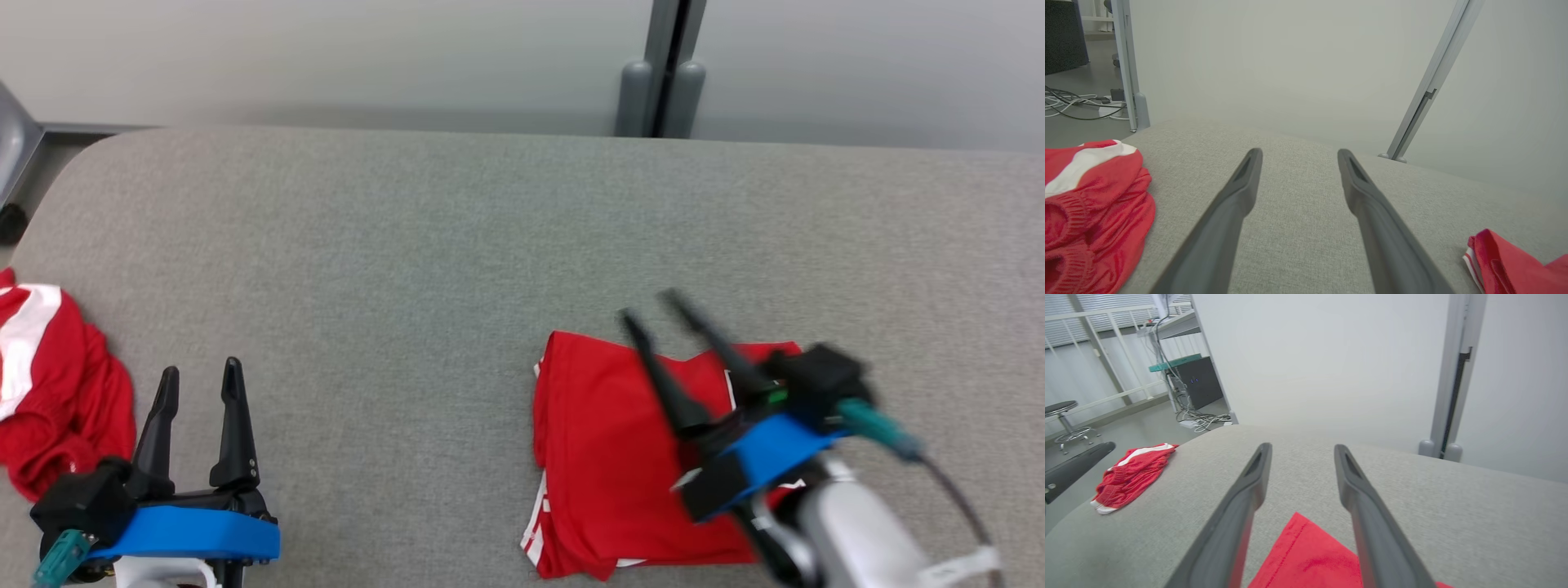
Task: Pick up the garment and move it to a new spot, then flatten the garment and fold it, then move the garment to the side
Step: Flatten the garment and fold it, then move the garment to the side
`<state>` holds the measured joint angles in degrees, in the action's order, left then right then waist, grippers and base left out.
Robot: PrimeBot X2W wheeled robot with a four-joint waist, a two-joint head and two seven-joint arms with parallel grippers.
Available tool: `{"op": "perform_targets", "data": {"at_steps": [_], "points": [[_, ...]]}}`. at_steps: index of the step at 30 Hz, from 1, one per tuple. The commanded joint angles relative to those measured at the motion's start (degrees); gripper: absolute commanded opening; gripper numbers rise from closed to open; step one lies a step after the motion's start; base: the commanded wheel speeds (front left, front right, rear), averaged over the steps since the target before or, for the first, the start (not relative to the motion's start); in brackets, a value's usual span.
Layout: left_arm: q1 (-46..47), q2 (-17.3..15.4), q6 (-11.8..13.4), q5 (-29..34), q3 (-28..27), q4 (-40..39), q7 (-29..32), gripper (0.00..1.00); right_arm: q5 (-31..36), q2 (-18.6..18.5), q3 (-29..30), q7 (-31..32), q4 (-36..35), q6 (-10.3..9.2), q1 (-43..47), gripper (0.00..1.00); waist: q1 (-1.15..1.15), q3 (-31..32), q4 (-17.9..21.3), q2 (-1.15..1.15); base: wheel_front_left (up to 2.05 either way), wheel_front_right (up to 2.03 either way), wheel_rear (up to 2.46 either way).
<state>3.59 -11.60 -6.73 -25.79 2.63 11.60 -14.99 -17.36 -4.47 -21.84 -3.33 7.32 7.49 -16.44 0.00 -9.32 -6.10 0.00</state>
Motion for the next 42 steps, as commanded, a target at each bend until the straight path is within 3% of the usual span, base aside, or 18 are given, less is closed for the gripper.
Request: {"op": "perform_targets", "data": {"at_steps": [1,7,13,23,42], "points": [[-0.37,-0.15,0.29,-0.07,-0.27,-0.05,-0.25,1.00,1.99,-0.72,4.30,-0.06,-1.67,0.01,2.20,1.00,0.00,1.19,1.14,0.00,0.00,0.00,0.00],[-1.81,-0.13,0.65,-0.46,-0.71,0.20,-0.21,1.00,7.41,-0.80,20.37,3.05,-6.54,0.02,7.83,1.00,0.00,3.83,3.40,0.00,0.00,0.00,0.00],[-3.45,0.14,1.00,-0.27,0.03,1.12,-0.09,1.00,7.68,-0.60,26.02,6.77,-6.07,0.01,10.94,1.00,0.00,5.97,5.29,0.00,0.00,0.00,0.00],[-5.75,0.12,1.35,-0.70,0.98,2.57,1.10,1.00,5.21,-0.48,25.71,9.70,-1.81,0.01,12.08,1.00,0.00,8.55,6.59,0.00,0.00,0.00,0.00],[-6.52,-0.67,1.85,0.33,3.01,2.05,1.61,1.00,5.34,0.04,25.49,11.10,-1.56,0.01,12.45,1.00,0.00,9.81,7.49,0.00,0.00,0.00,0.00]]}}
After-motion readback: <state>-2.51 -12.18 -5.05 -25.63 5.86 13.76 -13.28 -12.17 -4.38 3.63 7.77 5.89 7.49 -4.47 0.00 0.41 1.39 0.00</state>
